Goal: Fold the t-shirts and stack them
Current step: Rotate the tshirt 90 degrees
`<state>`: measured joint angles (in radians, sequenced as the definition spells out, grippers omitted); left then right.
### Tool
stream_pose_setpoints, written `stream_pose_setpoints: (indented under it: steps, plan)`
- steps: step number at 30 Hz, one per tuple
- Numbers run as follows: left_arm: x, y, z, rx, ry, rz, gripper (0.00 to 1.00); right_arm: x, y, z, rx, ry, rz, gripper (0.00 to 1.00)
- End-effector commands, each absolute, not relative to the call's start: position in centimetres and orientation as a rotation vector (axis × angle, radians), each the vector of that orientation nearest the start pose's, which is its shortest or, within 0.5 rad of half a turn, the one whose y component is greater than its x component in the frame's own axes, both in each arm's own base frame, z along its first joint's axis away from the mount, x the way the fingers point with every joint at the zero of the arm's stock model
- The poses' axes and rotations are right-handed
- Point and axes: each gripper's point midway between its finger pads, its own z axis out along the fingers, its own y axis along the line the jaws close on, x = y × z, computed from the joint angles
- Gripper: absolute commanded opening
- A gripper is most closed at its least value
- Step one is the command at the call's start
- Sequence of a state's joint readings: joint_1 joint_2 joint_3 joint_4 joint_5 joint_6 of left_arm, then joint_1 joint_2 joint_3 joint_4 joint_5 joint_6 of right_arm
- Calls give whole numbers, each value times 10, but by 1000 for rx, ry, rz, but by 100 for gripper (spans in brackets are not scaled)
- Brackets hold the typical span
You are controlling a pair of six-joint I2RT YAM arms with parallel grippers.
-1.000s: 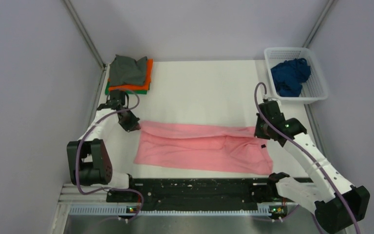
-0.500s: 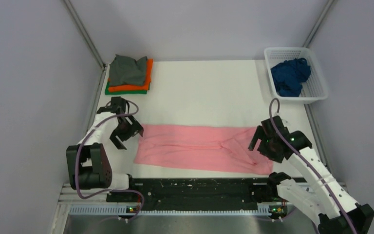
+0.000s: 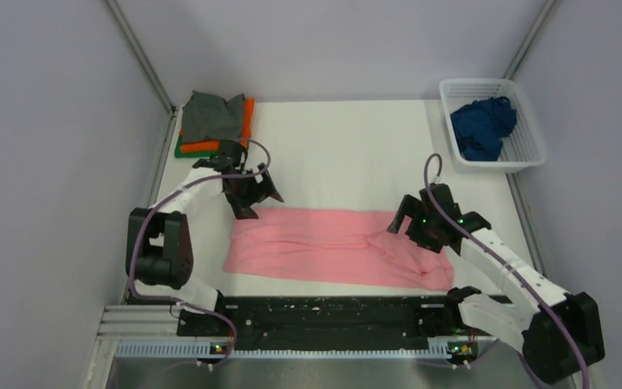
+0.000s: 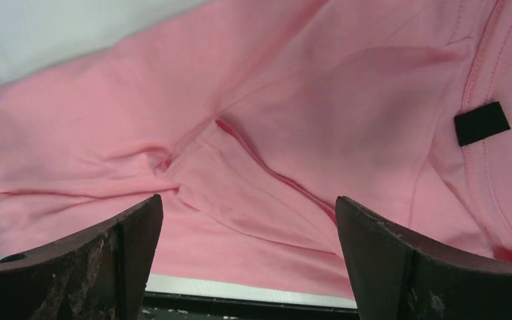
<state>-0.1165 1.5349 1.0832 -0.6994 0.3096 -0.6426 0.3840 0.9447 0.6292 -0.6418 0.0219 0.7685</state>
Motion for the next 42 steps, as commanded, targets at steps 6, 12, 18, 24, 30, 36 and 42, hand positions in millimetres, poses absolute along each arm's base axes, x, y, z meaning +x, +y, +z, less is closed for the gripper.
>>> stream_pose_setpoints:
  steps: [6,12,18,24,30,36,42]
  plan:
    - [261,-105,24,-669,2948,-411,99,254,97,33,606,2564,323,99]
    - [210,-101,6,-754,3015,-391,99,329,88,25,552,2496,258,99]
    - [203,-133,35,-775,2911,-550,99,458,140,30,331,2496,428,99]
    - [238,-182,49,-805,2697,-761,99,557,211,19,169,2492,662,99]
    - [232,-231,31,-821,2741,-708,99,597,296,11,29,2436,861,99]
    - [209,-304,43,-593,2808,-771,99,592,354,43,-181,2259,999,99]
    - [213,-303,109,-390,2665,-567,99,609,324,192,-318,1990,744,99]
